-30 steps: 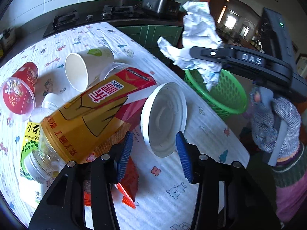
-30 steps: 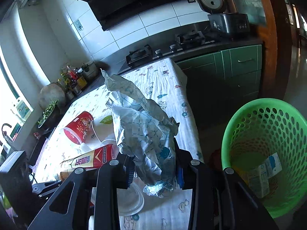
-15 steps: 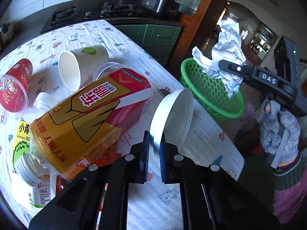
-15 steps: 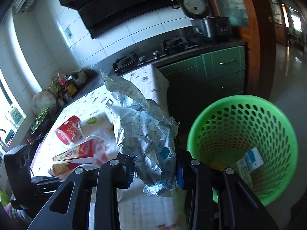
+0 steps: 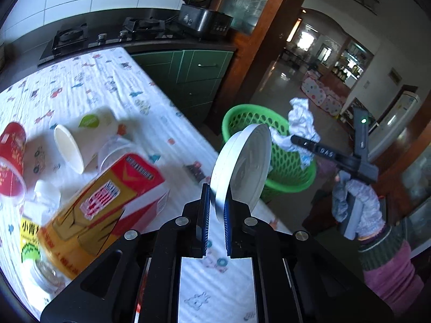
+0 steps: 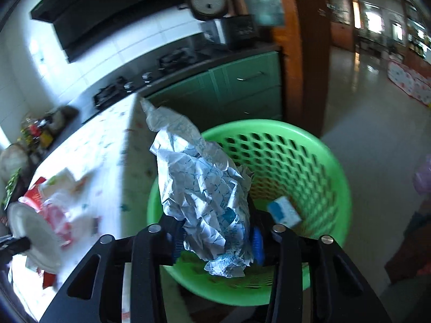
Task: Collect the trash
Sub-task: 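Carry the crumpled foil into the green basket with the right tool while the left grasps the white lid, then release the white lid into the green basket with the left tool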
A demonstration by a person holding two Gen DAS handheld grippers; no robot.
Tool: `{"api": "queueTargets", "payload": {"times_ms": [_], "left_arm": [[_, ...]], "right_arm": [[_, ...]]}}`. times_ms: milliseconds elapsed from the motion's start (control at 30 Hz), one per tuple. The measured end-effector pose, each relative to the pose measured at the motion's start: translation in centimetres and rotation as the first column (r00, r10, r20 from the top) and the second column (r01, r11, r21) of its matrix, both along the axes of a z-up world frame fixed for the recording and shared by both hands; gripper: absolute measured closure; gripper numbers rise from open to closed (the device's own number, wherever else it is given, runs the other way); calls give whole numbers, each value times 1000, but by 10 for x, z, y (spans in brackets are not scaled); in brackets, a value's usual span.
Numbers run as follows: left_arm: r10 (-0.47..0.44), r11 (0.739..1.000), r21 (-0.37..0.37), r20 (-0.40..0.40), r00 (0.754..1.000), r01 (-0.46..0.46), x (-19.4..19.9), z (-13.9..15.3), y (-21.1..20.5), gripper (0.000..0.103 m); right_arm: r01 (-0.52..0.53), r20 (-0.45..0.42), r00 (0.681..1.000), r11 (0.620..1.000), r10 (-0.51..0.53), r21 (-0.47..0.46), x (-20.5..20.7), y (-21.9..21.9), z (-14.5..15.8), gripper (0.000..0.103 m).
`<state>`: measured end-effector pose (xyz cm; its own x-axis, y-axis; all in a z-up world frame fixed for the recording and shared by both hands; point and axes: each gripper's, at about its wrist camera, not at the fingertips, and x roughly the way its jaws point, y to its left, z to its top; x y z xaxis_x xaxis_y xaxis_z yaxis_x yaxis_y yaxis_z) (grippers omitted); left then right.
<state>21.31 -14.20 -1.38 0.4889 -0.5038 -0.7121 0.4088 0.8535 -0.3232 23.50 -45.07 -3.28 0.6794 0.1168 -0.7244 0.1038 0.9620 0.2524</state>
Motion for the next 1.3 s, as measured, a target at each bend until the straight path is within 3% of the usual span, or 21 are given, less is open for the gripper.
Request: {"api": "queueTargets", "payload": {"times_ms": [100, 300, 800, 1133, 1200, 1267, 1300], "left_arm": [[-22, 1000, 1, 11, 1000, 22, 12, 8, -17, 95], [-60, 998, 4, 16, 998, 60, 34, 14, -53, 95], [-107, 988, 105, -53, 993, 112, 82, -23, -144, 95], [-111, 980, 157, -61, 992, 119, 90, -41, -164, 92], [-115, 980, 157, -62, 991, 123, 90, -44, -164, 90], [-108, 980, 159, -60, 992, 117, 88, -43, -161, 70], [-107, 981, 158, -52, 993, 114, 86, -42, -160, 65]], "right_arm": [[39, -20, 999, 999, -39, 5, 3, -13, -10, 49], [81, -28, 996, 996, -80, 31, 3, -31, -23, 38], [66, 42, 997, 998, -65, -12, -45, -45, -5, 33], [48, 47, 998, 999, -48, 1, -61, -42, -6, 33], [43, 46, 998, 999, -44, 3, -62, -39, -7, 33], [36, 43, 998, 999, -36, 4, -63, -37, -7, 33], [32, 42, 999, 999, -32, 0, -64, -34, -7, 33]]}}
